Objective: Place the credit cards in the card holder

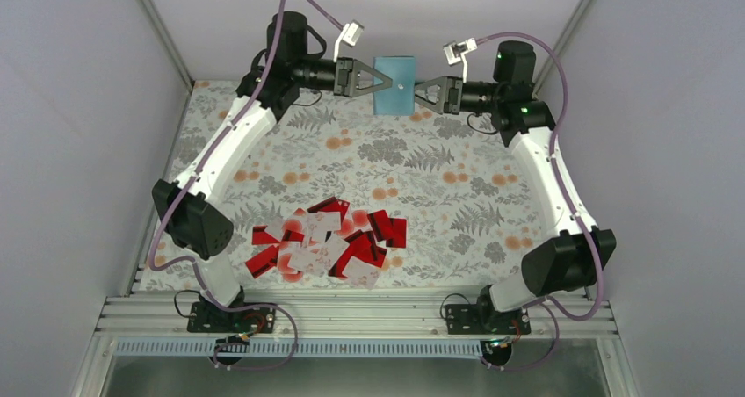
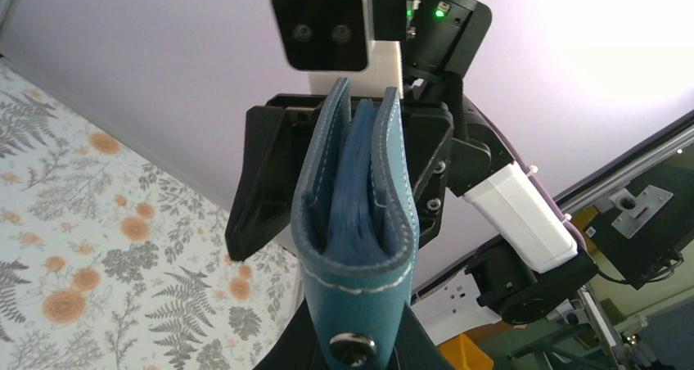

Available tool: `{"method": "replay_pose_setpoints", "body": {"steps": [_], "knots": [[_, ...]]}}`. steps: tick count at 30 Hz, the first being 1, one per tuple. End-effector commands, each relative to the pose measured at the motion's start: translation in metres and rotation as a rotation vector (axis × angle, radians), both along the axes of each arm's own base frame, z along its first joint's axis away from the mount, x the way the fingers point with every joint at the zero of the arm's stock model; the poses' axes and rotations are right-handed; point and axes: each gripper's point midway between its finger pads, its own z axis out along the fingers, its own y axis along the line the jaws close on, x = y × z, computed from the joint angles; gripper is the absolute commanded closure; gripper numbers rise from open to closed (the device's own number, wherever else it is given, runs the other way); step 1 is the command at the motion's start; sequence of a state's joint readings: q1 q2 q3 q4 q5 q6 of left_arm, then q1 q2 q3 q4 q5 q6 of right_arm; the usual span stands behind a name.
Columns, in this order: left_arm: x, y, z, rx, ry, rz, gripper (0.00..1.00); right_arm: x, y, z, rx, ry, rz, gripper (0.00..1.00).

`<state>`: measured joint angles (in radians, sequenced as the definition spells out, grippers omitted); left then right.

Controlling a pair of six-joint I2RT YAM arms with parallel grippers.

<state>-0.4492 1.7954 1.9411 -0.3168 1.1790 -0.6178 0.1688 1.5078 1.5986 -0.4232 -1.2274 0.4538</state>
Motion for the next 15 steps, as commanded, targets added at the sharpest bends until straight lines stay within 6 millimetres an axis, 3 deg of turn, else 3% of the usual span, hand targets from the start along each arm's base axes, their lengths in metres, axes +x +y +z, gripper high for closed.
{"method": "replay_pose_setpoints", "body": {"steps": [1, 7, 12, 14, 15], "knots": [[0.000, -0.010, 0.011, -0.026, -0.037, -0.009, 0.95, -0.012, 0.008, 0.015, 0.035, -0.034, 0.087, 0.43], [0.001, -0.015, 0.013, -0.032, -0.038, -0.006, 0.94, -0.015, 0.011, 0.018, 0.045, -0.041, 0.109, 0.60], [0.007, -0.018, 0.008, -0.027, -0.029, 0.002, 0.91, -0.016, 0.011, 0.024, 0.055, -0.044, 0.115, 0.85], [0.011, -0.019, 0.005, -0.020, -0.025, 0.019, 0.84, -0.013, 0.011, 0.022, 0.051, -0.034, 0.097, 0.95], [0.013, -0.018, 0.004, -0.013, -0.022, 0.035, 0.75, -0.011, 0.011, 0.020, 0.049, -0.026, 0.090, 0.96]]}}
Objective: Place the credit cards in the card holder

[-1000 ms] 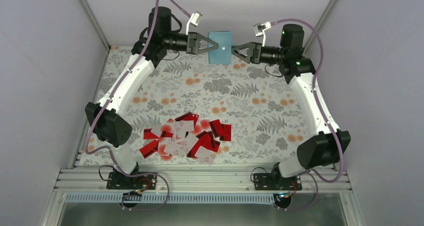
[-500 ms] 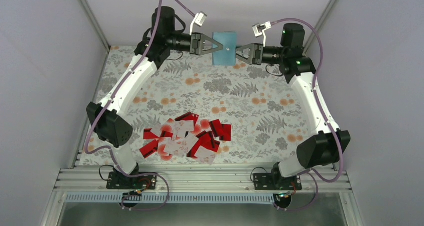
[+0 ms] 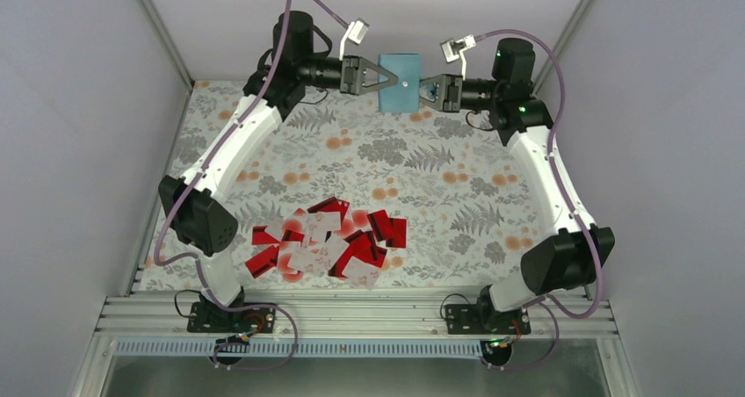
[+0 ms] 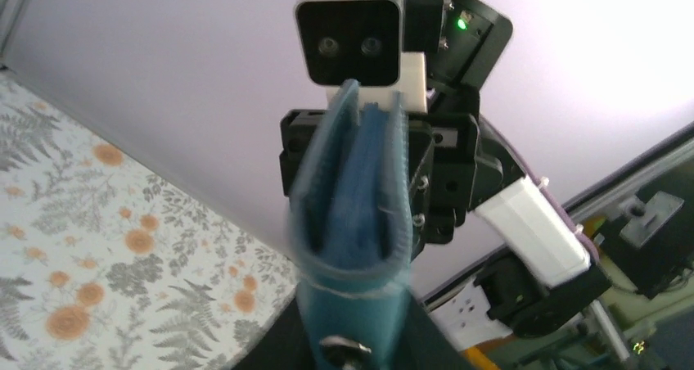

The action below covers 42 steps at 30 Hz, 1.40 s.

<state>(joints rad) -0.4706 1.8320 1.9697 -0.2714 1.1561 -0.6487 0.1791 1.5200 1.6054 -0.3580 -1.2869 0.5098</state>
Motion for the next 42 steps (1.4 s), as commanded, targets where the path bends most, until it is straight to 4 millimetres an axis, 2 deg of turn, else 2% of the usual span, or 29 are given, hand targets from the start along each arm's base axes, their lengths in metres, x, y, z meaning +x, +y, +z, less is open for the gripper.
{"method": "replay_pose_setpoints", "body": {"steps": [1, 4, 6, 9, 14, 18, 19, 21, 24, 29, 32, 36, 42], "knots": [[0.010, -0.007, 0.001, 0.006, -0.018, 0.049, 0.65, -0.003, 0.005, 0.009, 0.012, -0.018, 0.019, 0.96], [0.017, -0.005, -0.006, 0.036, -0.025, 0.101, 0.32, 0.007, 0.004, 0.003, -0.006, 0.005, -0.035, 0.96], [0.023, -0.002, -0.012, 0.068, -0.038, 0.142, 0.23, 0.019, 0.001, -0.006, -0.041, 0.022, -0.117, 0.96], [0.044, 0.010, -0.030, 0.158, -0.058, 0.258, 0.00, 0.040, -0.009, -0.029, -0.121, 0.084, -0.273, 0.96], [0.077, 0.053, -0.051, 0.334, -0.097, 0.567, 0.00, 0.075, -0.029, -0.094, -0.313, 0.251, -0.513, 0.96], [0.099, 0.098, -0.094, 0.363, 0.010, 0.719, 0.00, 0.094, -0.041, -0.130, -0.490, 0.338, -0.690, 0.96], [0.100, 0.104, -0.104, 0.372, 0.029, 0.727, 0.00, 0.099, -0.039, -0.145, -0.525, 0.377, -0.707, 0.96], [0.103, 0.108, -0.115, 0.451, -0.005, 0.772, 0.00, 0.104, -0.033, -0.161, -0.545, 0.436, -0.709, 0.96], [0.096, 0.094, -0.121, 0.528, -0.070, 0.760, 0.00, 0.108, -0.021, -0.181, -0.585, 0.518, -0.711, 0.96], [0.085, 0.063, -0.137, 0.559, -0.076, 0.694, 0.00, 0.116, -0.005, -0.208, -0.680, 0.602, -0.721, 0.96], [0.082, 0.041, -0.156, 0.588, -0.070, 0.643, 0.00, 0.119, 0.005, -0.229, -0.710, 0.667, -0.691, 0.96], [0.082, 0.025, -0.186, 0.652, -0.054, 0.590, 0.01, 0.120, 0.012, -0.234, -0.698, 0.700, -0.674, 0.96], [0.080, 0.021, -0.213, 0.691, -0.047, 0.555, 0.12, 0.118, 0.019, -0.235, -0.679, 0.746, -0.637, 0.96]]}}
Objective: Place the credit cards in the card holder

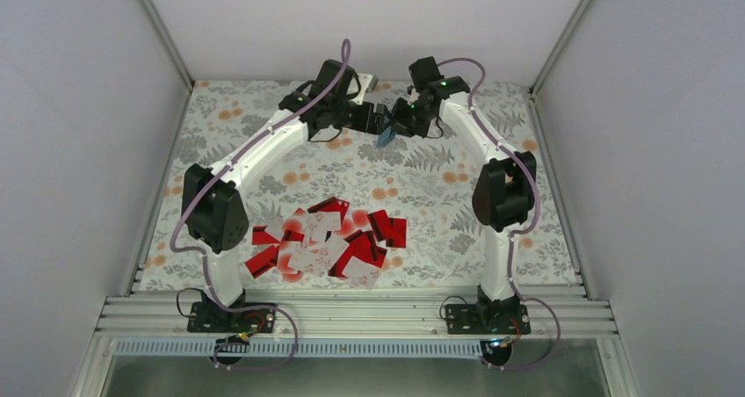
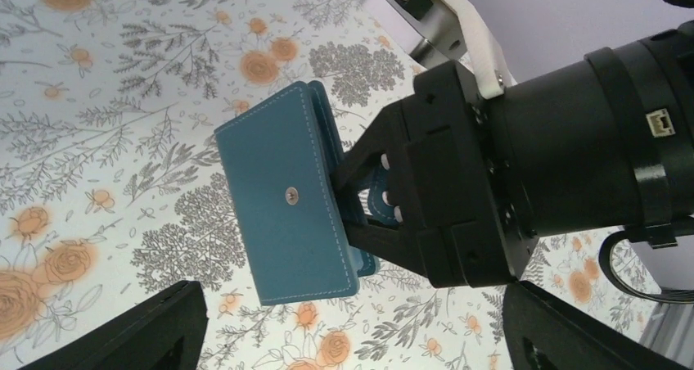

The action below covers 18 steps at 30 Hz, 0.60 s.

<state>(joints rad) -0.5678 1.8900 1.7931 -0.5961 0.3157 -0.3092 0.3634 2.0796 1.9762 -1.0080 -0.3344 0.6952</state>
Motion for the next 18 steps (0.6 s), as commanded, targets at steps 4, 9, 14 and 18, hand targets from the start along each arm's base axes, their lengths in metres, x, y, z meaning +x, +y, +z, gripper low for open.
{"method": "replay_pose_setpoints", "body": {"steps": [4, 9, 14, 18], "knots": [[-0.007, 0.001, -0.025, 0.067, -0.017, -0.040, 0.15, -0.006, 0.018, 0.019, 0.104, 0.045, 0.011, 0.96], [-0.013, 0.012, -0.025, 0.086, -0.092, -0.018, 0.16, -0.007, 0.018, 0.018, 0.156, 0.086, 0.003, 0.96], [-0.012, 0.017, -0.032, 0.121, -0.134, -0.027, 0.16, -0.010, 0.020, 0.017, 0.195, 0.119, 0.005, 0.96], [-0.008, 0.008, -0.028, 0.129, -0.146, -0.047, 0.16, -0.013, 0.022, 0.013, 0.207, 0.139, 0.010, 0.96]]}}
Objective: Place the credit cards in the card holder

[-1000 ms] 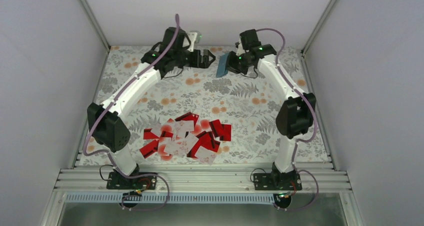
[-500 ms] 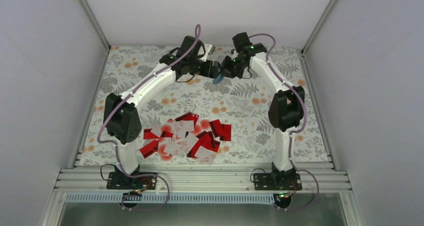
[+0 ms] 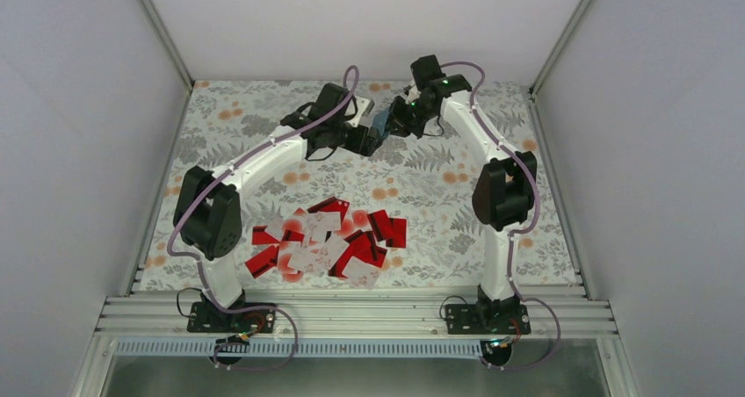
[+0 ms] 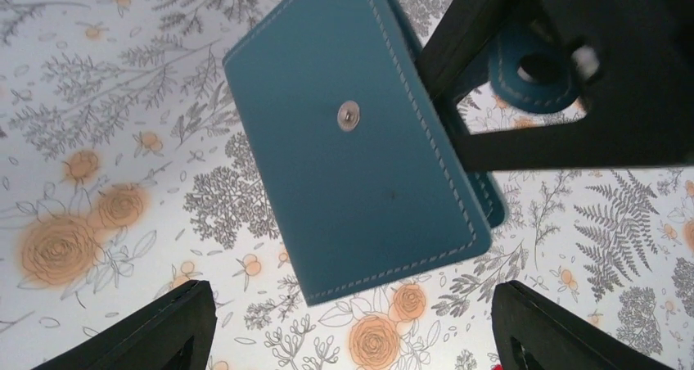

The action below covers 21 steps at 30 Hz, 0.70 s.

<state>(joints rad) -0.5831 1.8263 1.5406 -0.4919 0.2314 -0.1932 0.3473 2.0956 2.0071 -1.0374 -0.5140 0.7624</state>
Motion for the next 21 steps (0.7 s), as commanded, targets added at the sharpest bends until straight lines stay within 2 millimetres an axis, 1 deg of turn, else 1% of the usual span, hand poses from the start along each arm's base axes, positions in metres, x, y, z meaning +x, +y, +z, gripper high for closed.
{"method": "replay_pose_setpoints", "body": {"steps": [1, 3, 5, 11, 17, 21], "knots": [[0.011, -0.013, 0.035, -0.020, -0.119, -0.033, 0.16, -0.003, 0.005, 0.001, 0.044, 0.035, 0.003, 0.96], [0.012, -0.016, 0.036, -0.020, -0.123, -0.040, 0.15, -0.004, 0.004, 0.000, 0.044, 0.039, 0.003, 0.96], [0.016, -0.016, 0.032, 0.002, -0.123, -0.029, 0.16, -0.005, 0.005, 0.000, 0.048, 0.041, 0.006, 0.96], [0.031, 0.002, 0.021, 0.111, -0.131, 0.073, 0.16, -0.009, 0.004, 0.001, 0.052, 0.041, 0.011, 0.96], [0.033, 0.009, 0.018, 0.151, -0.146, 0.095, 0.17, -0.012, 0.005, 0.002, 0.063, 0.041, 0.013, 0.96], [0.030, 0.012, 0.016, 0.161, -0.148, 0.087, 0.17, -0.013, 0.005, 0.003, 0.068, 0.042, 0.011, 0.96]]}}
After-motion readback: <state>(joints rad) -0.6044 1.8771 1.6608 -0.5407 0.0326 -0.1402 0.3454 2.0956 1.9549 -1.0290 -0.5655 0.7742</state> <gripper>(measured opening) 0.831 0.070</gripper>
